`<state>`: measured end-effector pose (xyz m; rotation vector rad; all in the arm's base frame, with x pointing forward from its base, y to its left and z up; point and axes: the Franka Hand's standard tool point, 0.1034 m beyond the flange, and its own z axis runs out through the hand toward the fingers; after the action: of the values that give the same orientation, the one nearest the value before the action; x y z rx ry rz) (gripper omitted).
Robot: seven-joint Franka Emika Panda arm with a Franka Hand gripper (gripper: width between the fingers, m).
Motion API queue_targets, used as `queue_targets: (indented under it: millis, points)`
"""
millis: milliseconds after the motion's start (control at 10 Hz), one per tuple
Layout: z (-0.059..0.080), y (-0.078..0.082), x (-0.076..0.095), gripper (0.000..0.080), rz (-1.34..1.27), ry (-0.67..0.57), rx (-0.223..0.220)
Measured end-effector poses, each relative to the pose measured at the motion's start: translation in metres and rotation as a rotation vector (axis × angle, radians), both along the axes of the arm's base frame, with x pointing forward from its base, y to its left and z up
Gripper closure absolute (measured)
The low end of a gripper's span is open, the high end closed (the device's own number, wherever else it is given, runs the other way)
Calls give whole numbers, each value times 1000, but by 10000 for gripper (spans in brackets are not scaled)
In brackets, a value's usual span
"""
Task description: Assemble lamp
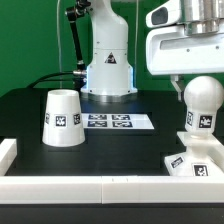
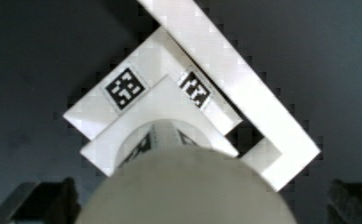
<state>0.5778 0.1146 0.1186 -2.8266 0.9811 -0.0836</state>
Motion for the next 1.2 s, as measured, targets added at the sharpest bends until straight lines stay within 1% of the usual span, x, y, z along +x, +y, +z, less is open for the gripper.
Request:
queue_targets:
  millis: [100, 300, 500, 600, 700, 800, 900, 1200]
  points:
    - [0, -2, 1, 101, 133, -17, -14]
    - [0, -3, 0, 100, 242, -30, -25]
    - [-1, -3, 0, 100, 420, -52, -44]
    - [-1, -4, 1, 100, 605, -70, -91]
    - [1, -6, 3, 100, 778, -84, -126]
    - [3, -7, 4, 100, 893, -81, -130]
    - [5, -6, 7, 100, 1032, -81, -145]
    - [6, -8, 9, 100, 1236, -95, -166]
